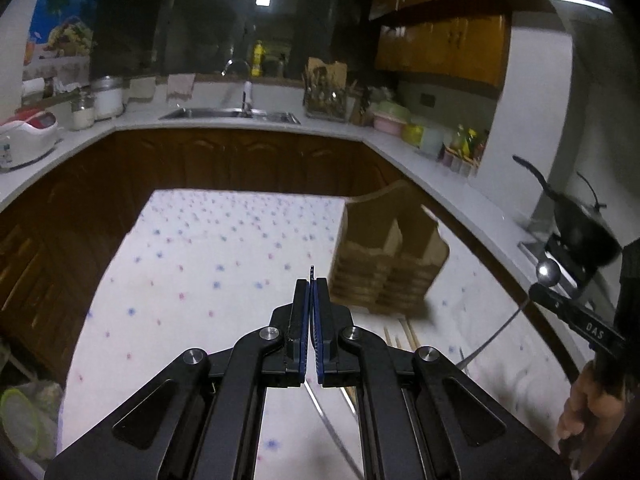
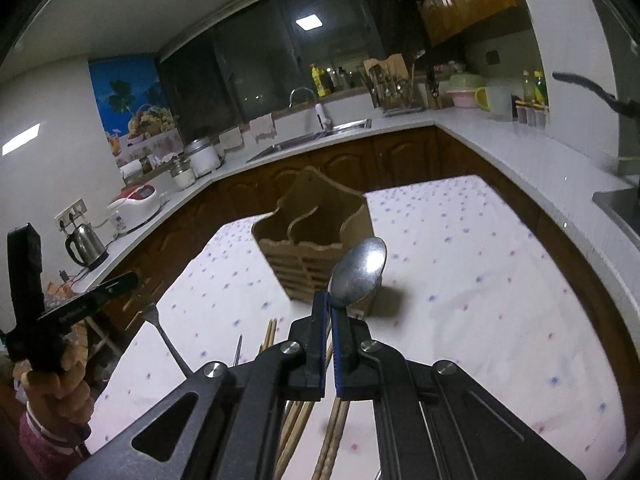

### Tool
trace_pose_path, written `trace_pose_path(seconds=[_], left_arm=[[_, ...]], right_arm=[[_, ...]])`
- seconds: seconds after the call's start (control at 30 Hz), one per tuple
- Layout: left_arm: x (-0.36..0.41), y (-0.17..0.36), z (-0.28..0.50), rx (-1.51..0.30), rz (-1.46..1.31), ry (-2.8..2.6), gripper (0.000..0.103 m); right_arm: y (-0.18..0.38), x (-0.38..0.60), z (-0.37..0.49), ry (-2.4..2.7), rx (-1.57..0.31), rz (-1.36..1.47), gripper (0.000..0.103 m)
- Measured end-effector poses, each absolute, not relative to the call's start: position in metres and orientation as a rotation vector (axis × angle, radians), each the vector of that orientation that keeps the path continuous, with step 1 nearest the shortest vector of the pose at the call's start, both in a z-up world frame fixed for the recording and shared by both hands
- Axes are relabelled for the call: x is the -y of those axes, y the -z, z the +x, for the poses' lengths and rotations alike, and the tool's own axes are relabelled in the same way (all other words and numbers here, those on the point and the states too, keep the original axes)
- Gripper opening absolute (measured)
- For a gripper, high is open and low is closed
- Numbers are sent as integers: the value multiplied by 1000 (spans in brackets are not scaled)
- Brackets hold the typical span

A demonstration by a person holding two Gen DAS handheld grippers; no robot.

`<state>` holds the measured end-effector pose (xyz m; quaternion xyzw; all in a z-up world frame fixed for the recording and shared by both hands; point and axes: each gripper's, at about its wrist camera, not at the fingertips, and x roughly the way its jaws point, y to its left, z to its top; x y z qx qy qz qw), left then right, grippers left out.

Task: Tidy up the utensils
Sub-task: 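Carry fork and spoon into the wooden holder and open both tools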

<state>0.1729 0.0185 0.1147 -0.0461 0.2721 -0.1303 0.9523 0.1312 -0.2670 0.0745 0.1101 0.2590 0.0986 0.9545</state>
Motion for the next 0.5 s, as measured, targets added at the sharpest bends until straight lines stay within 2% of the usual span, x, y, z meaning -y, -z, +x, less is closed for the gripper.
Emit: trace_pose_path(seconds=[0.5], left_arm=[[23, -180, 275, -376, -72, 162, 2]], right_arm=[[-145, 275, 207, -126, -338, 156, 2]])
